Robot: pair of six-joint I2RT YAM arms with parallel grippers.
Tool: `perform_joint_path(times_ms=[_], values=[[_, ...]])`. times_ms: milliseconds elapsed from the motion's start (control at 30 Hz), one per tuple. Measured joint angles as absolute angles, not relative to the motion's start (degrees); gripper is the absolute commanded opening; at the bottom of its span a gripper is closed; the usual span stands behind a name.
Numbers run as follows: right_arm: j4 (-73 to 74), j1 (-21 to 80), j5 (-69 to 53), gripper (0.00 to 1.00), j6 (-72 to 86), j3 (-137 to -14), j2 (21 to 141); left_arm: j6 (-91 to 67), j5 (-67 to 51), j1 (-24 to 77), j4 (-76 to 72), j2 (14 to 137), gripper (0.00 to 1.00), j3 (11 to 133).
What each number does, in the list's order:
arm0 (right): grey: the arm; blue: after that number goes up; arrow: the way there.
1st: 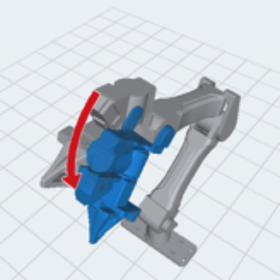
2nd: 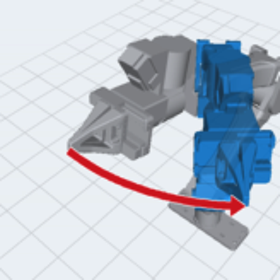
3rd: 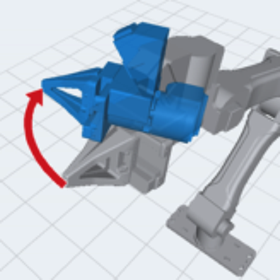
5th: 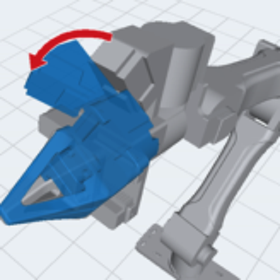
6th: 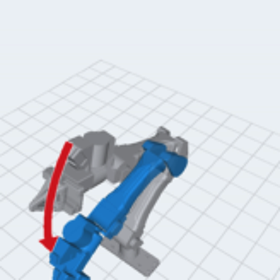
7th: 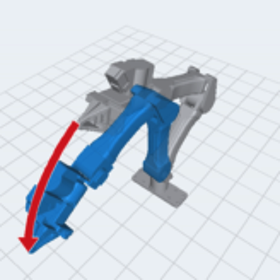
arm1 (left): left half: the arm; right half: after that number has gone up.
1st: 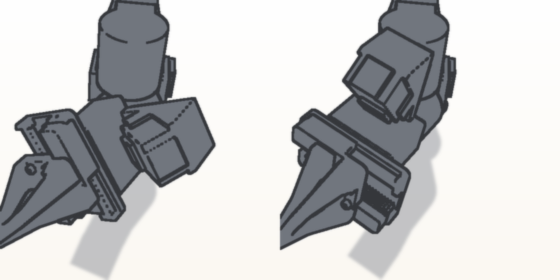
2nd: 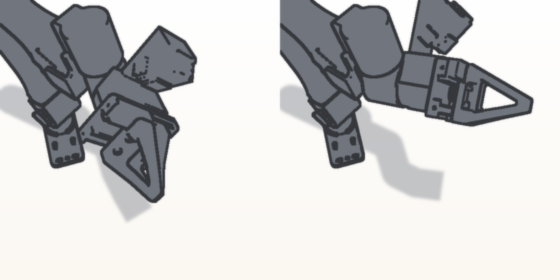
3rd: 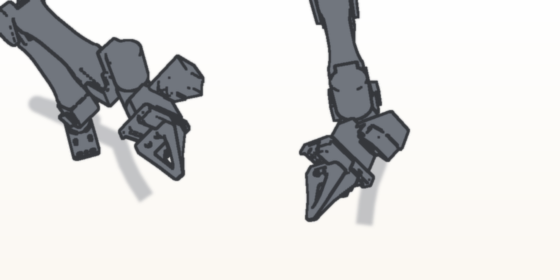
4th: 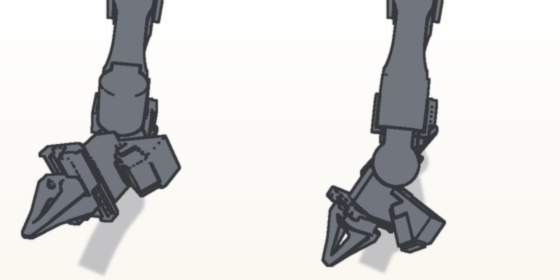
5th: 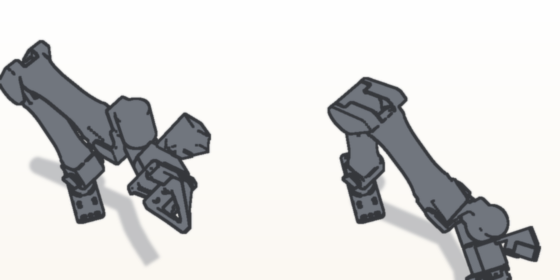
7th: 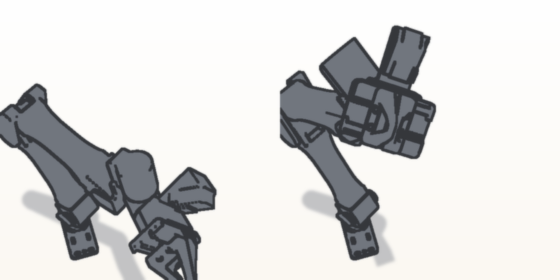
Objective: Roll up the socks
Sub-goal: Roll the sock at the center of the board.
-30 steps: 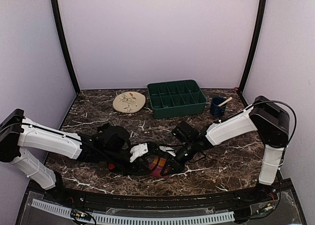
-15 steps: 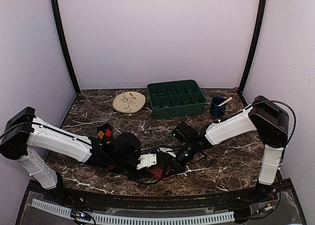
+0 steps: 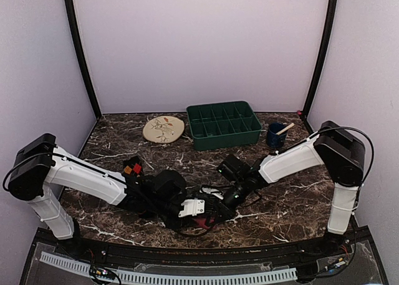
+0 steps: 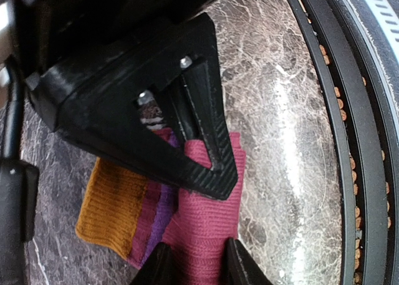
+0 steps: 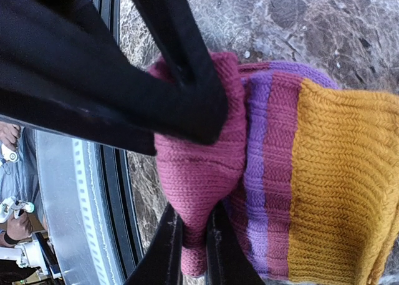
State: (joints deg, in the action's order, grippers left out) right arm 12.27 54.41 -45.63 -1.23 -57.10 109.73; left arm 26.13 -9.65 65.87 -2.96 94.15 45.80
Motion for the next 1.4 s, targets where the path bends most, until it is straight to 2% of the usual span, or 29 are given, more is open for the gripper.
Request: perform_joint_path(times_ms=[133, 400, 500, 700, 1000, 1133, 1400], values=[[12.8, 54.3, -45.9, 0.05, -1.4, -57.1, 109.7, 26.5, -10.8, 65.9, -1.8, 95.5, 0.27, 46.9], [13.7, 54.2, -46.8, 0.06, -1.5, -57.3, 110.0, 26.6, -13.2, 65.8, 1.2, 97.4, 0.05, 49.0], [14.1, 54.2, -46.9, 0.10, -1.4, -57.3, 110.1, 26.7, -14.2, 65.8, 2.9, 98.4, 0.01, 50.5], [14.2, 54.0, -46.4, 0.27, -0.4, -56.9, 109.9, 26.7, -16.4, 65.4, 6.1, 100.1, 0.00, 53.2], [8.0, 52.9, -46.3, 0.35, 3.7, -50.6, 106.0, 25.7, -26.3, 61.1, 7.9, 102.2, 0.00, 55.2], [5.6, 51.1, -46.4, 0.44, 6.2, -47.2, 103.6, 25.4, -30.7, 59.5, 10.1, 104.1, 0.00, 57.4], [2.9, 47.9, -43.2, 0.46, 11.7, -41.6, 98.0, 25.4, -36.7, 58.6, 15.4, 108.5, 0.00, 63.0]])
